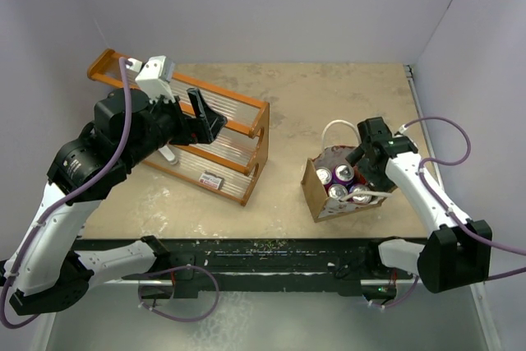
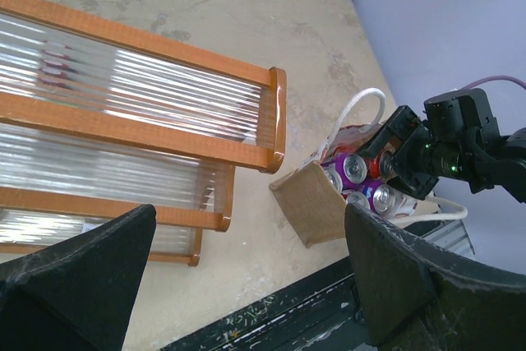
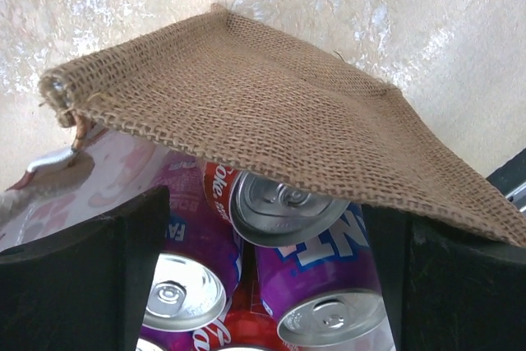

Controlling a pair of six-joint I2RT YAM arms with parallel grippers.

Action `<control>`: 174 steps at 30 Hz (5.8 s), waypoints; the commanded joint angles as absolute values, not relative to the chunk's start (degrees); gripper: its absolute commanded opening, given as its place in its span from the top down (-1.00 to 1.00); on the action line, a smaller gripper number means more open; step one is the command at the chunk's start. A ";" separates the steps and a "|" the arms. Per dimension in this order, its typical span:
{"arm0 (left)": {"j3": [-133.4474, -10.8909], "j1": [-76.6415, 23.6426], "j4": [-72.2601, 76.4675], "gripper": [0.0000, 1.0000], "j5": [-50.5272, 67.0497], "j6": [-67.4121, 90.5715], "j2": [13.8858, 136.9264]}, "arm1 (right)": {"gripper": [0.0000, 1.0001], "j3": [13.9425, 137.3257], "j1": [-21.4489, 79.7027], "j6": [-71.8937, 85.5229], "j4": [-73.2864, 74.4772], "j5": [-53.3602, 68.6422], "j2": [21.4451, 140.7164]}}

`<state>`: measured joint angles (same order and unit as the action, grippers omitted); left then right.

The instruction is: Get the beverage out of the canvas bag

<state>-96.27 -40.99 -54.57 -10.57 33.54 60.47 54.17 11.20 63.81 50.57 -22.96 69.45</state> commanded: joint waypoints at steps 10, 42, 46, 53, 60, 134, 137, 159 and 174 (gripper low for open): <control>-96.92 -40.72 -54.14 -0.99 -9.84 35.02 60.18 | -0.71 53.79 10.55 58.20 44.74 -25.47 72.84; -94.92 -40.76 -53.53 -0.98 -7.45 40.88 60.89 | -0.40 56.96 10.55 49.75 37.02 -21.99 80.56; -93.50 -40.74 -53.27 -0.98 -6.73 42.36 59.93 | -0.17 57.17 10.55 48.87 38.39 -21.05 78.73; -91.87 -40.76 -53.33 -0.98 -6.51 44.22 58.52 | 0.34 61.45 10.56 48.58 41.13 -17.48 75.22; -91.50 -40.78 -53.65 -0.99 -5.89 45.53 58.11 | 0.55 64.33 10.55 48.36 44.34 -15.86 70.59; -103.14 -40.51 -49.93 -0.98 -20.27 25.04 75.40 | 1.00 98.38 11.27 23.74 19.67 12.63 104.63; -103.76 -40.48 -50.00 -0.98 -20.30 24.69 76.74 | 1.00 101.34 11.72 21.33 22.31 9.99 107.47; -107.57 -39.92 -50.51 -0.98 -18.49 16.63 81.37 | 1.00 124.72 17.75 10.11 39.58 -9.45 125.50; -107.90 -39.84 -50.96 -0.98 -14.87 14.27 82.24 | 0.89 133.70 20.90 9.12 40.93 -12.53 134.11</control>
